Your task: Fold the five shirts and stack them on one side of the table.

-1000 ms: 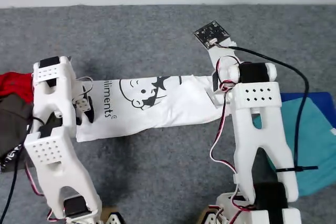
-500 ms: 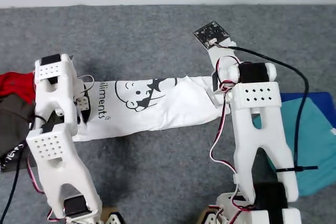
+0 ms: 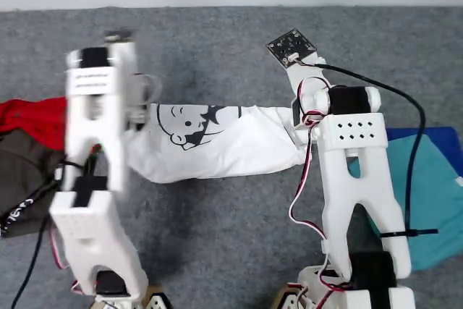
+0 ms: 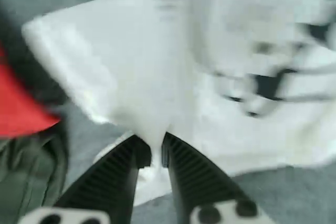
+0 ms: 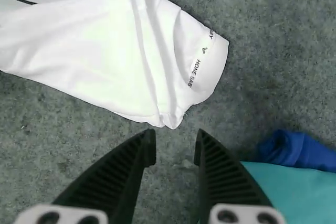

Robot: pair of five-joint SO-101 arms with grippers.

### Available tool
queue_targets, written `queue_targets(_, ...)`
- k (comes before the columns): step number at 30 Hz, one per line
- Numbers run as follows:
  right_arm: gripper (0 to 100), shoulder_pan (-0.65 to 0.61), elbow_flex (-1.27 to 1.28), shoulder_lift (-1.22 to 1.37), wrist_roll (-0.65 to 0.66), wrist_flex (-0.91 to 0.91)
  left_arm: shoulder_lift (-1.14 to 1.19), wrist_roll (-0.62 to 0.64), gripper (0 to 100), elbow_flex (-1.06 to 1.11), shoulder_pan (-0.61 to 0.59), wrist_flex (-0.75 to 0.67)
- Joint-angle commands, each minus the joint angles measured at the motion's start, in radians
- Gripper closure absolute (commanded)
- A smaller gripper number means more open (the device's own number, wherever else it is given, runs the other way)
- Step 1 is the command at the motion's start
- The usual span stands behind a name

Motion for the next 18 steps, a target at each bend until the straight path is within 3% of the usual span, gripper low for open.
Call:
queue_targets(1,86.4,0.008,-0.044,-0.054,-0.011,-0.008,-0.083,-0.058,99,-0.002,0.181,0.021)
queue_targets(11,86.4,0.105,-0.150,-0.054,-0.011,0.064,-0.048,-0.103,99,-0.205,0.479,0.017)
queue_targets(18,86.4,0.170,-0.169,-0.054,-0.011,0.067,0.158,-0.103,99,-0.407,0.582,0.021)
